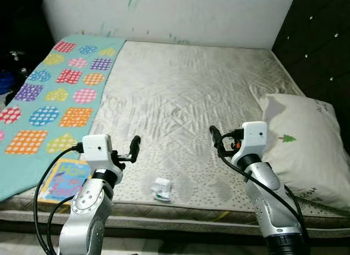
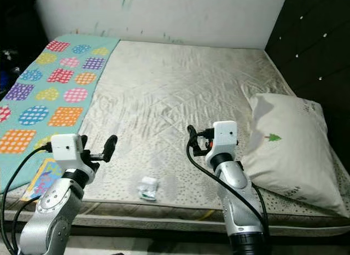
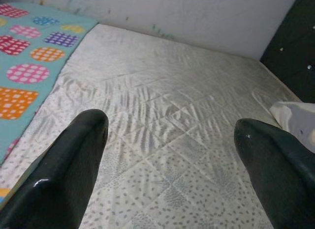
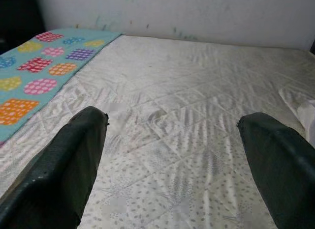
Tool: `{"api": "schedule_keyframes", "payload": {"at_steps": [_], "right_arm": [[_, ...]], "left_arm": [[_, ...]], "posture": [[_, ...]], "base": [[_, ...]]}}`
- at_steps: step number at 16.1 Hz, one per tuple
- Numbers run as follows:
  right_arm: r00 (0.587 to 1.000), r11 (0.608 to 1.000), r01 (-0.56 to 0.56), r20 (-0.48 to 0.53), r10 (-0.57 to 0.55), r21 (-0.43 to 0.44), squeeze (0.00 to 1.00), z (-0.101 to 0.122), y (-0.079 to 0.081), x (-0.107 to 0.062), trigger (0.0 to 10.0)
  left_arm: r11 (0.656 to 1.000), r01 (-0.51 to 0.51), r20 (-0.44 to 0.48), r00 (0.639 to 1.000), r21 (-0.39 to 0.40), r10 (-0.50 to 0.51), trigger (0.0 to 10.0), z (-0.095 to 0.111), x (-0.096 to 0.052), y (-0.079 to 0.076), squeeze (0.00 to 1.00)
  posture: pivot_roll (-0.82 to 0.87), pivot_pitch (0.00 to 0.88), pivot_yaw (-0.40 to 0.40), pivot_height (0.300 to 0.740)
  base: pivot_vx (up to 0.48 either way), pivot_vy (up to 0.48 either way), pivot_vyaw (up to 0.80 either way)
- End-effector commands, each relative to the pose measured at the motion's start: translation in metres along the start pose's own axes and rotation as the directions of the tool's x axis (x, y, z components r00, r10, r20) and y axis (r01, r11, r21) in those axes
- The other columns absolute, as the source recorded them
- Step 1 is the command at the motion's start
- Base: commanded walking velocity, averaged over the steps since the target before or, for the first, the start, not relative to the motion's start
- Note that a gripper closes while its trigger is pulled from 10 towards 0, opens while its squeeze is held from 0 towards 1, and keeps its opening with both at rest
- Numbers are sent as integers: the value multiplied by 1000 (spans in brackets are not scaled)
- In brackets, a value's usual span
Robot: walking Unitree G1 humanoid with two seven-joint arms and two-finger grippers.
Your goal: Clean up the room
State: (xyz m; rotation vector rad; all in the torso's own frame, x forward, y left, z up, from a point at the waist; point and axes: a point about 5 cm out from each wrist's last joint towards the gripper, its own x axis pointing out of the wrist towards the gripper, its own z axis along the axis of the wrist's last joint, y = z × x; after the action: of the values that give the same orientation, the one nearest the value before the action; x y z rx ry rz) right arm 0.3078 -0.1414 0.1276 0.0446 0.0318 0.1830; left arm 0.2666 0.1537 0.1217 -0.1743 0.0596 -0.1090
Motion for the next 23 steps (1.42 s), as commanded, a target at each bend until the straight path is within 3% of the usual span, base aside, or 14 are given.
{"api": "schedule_keyframes", "payload": {"at_steps": [1,6,23], "right_arm": [[1000,1000,8,1,-8,-2,0,0,-3,0,10000],[1000,1000,2,-2,-2,0,0,0,-3,1,10000],[1000,1000,14,0,-14,13,0,1,-5,2,10000]], "left_arm": [[1000,-2,-8,1000,3,2,10000,-1,0,1,0],[1000,-8,-5,1000,2,8,10000,0,1,1,0],[1000,22,33,999,-21,-22,10000,4,1,-1,0]], "posture": [[-17,65,-42,740],[-16,72,-46,740],[-23,83,-43,740]], "base": [[0,480,0],[0,406,0],[28,0,-40]]}}
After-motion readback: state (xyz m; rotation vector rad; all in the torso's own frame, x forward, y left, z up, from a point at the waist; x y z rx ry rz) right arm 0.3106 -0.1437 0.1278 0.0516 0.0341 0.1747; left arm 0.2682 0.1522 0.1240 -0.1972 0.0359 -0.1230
